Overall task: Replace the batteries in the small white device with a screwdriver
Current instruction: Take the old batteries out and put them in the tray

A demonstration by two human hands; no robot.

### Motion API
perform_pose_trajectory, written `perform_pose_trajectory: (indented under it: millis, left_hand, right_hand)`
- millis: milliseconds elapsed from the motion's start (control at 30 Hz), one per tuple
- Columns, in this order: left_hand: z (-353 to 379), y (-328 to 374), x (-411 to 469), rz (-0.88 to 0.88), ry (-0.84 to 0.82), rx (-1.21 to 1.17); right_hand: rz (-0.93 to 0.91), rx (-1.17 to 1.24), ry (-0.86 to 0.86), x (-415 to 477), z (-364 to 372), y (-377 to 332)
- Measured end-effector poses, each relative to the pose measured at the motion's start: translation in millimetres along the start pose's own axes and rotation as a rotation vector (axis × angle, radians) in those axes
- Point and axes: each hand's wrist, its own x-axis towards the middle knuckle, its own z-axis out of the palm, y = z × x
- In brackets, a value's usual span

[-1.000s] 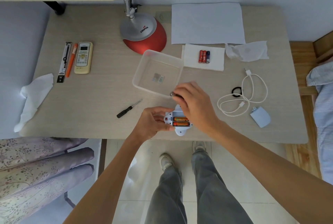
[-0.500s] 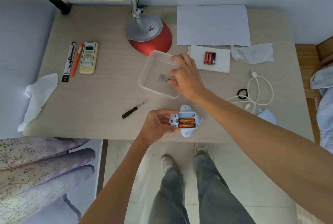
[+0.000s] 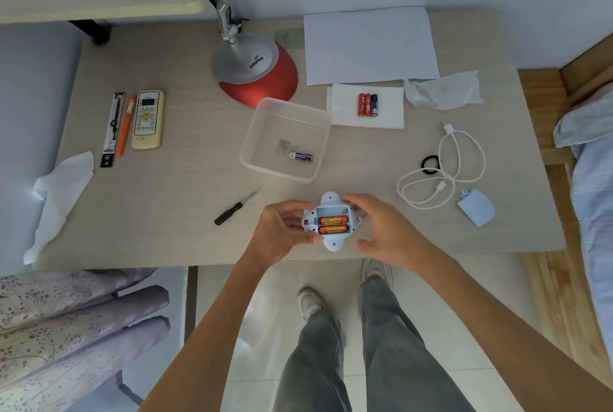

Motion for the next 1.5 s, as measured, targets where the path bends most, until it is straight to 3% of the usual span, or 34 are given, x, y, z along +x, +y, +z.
perform_pose_trajectory:
  millis: [233, 400, 567, 767, 1033, 1300, 1500]
  left_hand:
    - [3.1, 8.3, -11.4, -0.002, 0.033, 0.167]
    - [-8.4, 10.3, -20.9, 0.225, 0.035, 0.612]
    - [-17.6, 21.1, -21.6, 0.338, -0.143, 0.915]
    - [-16.9, 22.7, -16.5, 0.337, -0.183, 0.965]
    - [-13.7, 24.7, -17.7, 0.337, -0.153, 0.928]
    - [1.1, 35.7, -18.3, 0.393, -0.305, 1.085]
    - [1.0, 40.3, -16.0, 0.328, -0.329, 1.075]
  right_hand:
    - [-0.068, -0.046, 0.122, 11.1, 22.7, 3.1]
    - [-0.099, -0.002, 0.103, 12.3, 23.6, 1.3]
    - [-0.080, -0.025, 0.170, 15.6, 24.6, 7.2]
    - [-0.132, 0.058, 0.059, 9.6, 34.1, 0.5]
    - [-0.107, -0.018, 0.146, 8.7, 41.2, -8.6]
    - [-0.087, 0.018, 0.075, 15.7, 29.4, 1.0]
    - [-0.148, 0.107, 0.069, 21.9, 24.8, -0.2]
